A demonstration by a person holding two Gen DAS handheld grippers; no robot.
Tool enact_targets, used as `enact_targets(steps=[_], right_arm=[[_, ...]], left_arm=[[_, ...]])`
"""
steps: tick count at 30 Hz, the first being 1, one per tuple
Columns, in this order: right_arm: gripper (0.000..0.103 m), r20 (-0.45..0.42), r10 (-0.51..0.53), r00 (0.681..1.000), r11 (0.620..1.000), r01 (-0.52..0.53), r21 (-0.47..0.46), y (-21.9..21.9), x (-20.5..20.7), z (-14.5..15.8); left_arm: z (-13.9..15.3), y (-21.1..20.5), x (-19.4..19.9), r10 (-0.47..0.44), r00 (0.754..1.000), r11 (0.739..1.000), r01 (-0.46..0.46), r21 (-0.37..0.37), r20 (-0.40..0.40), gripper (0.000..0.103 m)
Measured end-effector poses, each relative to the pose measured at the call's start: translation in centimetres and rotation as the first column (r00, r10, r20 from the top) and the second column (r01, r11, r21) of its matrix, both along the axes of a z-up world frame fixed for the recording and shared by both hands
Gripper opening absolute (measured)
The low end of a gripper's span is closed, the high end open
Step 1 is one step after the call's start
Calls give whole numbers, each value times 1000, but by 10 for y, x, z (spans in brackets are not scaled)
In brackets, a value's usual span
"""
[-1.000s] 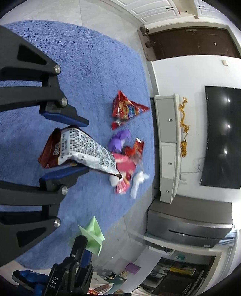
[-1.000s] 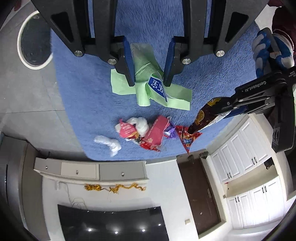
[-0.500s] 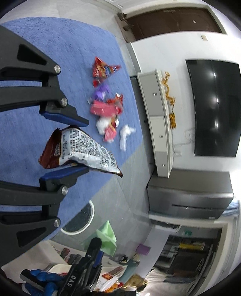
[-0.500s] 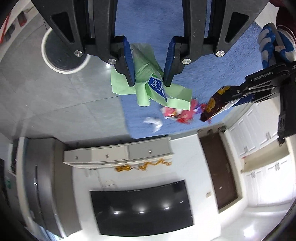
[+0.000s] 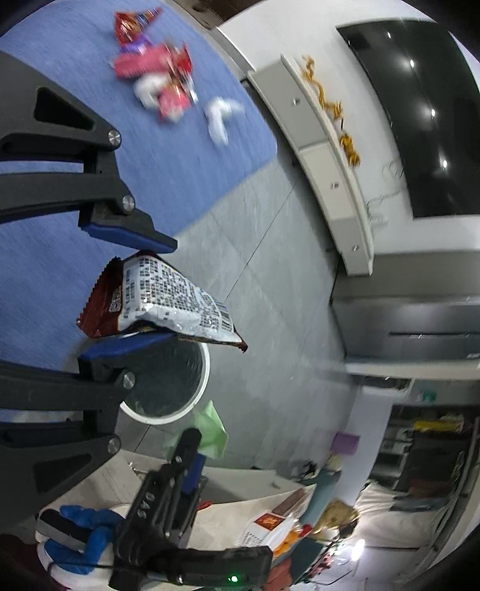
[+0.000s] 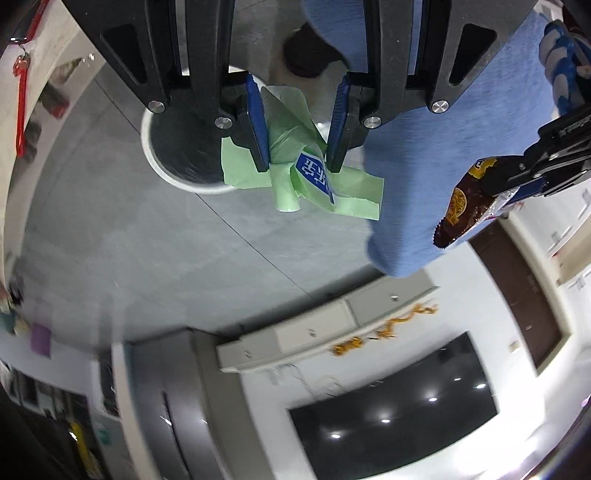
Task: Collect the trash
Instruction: 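Carry both bags over the trash bin and open both tools to drop them, then move both open tools back to the remaining wrappers on the rug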
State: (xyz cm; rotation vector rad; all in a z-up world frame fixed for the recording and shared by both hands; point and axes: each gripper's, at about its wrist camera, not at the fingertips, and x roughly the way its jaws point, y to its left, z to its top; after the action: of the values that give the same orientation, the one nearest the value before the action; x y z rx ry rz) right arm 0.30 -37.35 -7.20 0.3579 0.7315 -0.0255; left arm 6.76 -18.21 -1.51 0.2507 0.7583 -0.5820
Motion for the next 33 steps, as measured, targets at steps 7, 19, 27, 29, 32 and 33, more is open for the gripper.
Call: enact_targets(steps=[7, 19, 27, 29, 32, 33], right_arm=[[31, -101, -88, 991, 994, 93, 49, -48, 30, -44], [54, -217, -189, 958, 981, 194, 2, -76, 47, -82], [54, -203, -224, 953, 974, 215, -65, -66, 31, -66], [54, -178, -228, 957, 973, 216, -80, -59, 28, -55], [54, -139, -219, 966, 973, 205, -110, -45, 22, -38], [54, -131, -216, 968, 973, 201, -118, -42, 22, -34]], left_arm=[[-33, -66, 40, -41, 995, 999, 41, -4, -88, 42], [-80, -134, 87, -128, 960, 990, 108, -91, -249, 62], [-72, -121, 75, -116, 971, 990, 95, -107, -209, 62], [-63, -110, 69, -97, 980, 990, 76, -121, -175, 62], [-50, -92, 60, -69, 989, 987, 49, -151, -131, 62], [-46, -87, 58, -65, 990, 986, 45, -158, -123, 62]])
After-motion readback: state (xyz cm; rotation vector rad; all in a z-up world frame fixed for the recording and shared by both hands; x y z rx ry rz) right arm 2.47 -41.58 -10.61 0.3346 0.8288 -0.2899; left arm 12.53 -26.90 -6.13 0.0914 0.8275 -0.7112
